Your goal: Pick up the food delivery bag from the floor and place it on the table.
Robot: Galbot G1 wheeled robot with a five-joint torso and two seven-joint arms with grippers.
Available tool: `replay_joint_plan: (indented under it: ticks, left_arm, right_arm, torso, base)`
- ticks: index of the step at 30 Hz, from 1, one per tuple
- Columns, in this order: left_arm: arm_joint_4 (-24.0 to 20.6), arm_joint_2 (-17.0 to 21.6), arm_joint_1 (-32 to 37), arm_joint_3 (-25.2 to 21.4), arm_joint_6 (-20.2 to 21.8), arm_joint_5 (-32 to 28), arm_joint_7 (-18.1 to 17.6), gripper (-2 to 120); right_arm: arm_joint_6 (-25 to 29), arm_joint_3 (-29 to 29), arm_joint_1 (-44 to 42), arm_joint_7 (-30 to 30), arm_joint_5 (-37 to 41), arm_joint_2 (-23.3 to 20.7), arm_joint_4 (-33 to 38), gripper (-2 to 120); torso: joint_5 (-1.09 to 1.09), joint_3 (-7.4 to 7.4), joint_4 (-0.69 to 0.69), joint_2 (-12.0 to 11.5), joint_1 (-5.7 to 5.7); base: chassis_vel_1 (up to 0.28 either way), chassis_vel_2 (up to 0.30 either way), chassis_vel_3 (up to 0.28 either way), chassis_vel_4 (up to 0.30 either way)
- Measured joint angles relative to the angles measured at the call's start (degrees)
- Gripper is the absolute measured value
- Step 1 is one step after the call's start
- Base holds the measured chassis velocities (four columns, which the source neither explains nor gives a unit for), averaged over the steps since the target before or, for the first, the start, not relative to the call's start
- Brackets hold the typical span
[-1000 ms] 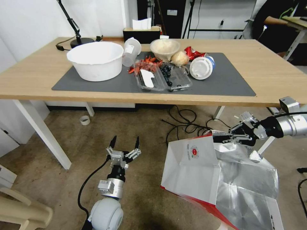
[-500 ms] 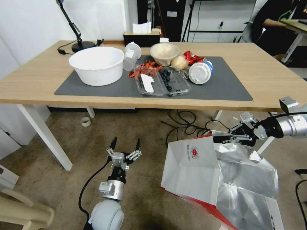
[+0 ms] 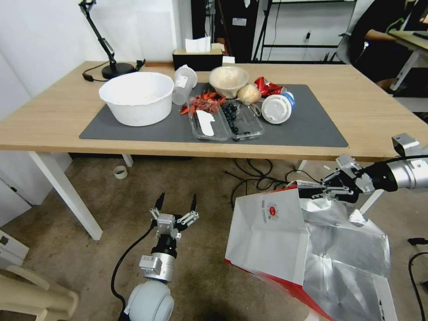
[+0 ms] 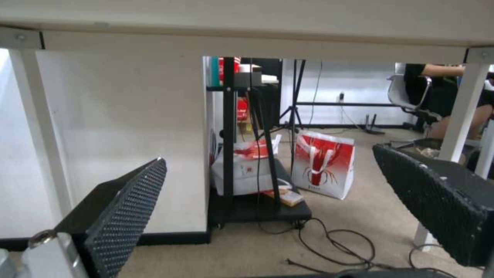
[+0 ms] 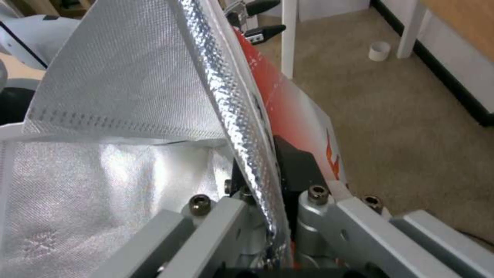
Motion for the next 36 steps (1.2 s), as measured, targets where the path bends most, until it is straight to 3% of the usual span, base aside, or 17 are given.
replay_joint_plan:
  ticks: [36]
  left_arm:
    - [0.45, -0.34, -0.38, 0.63, 0.07, -0.08, 0.11, 100]
  right_arm:
    - [0.12, -0.13, -0.08, 0.35, 0.17, 1.37, -0.46, 0]
  torso:
    - [0.00, 5.13, 0.00, 8.45, 3.32]
  base:
    - [0.000, 0.000, 0.000, 0.000]
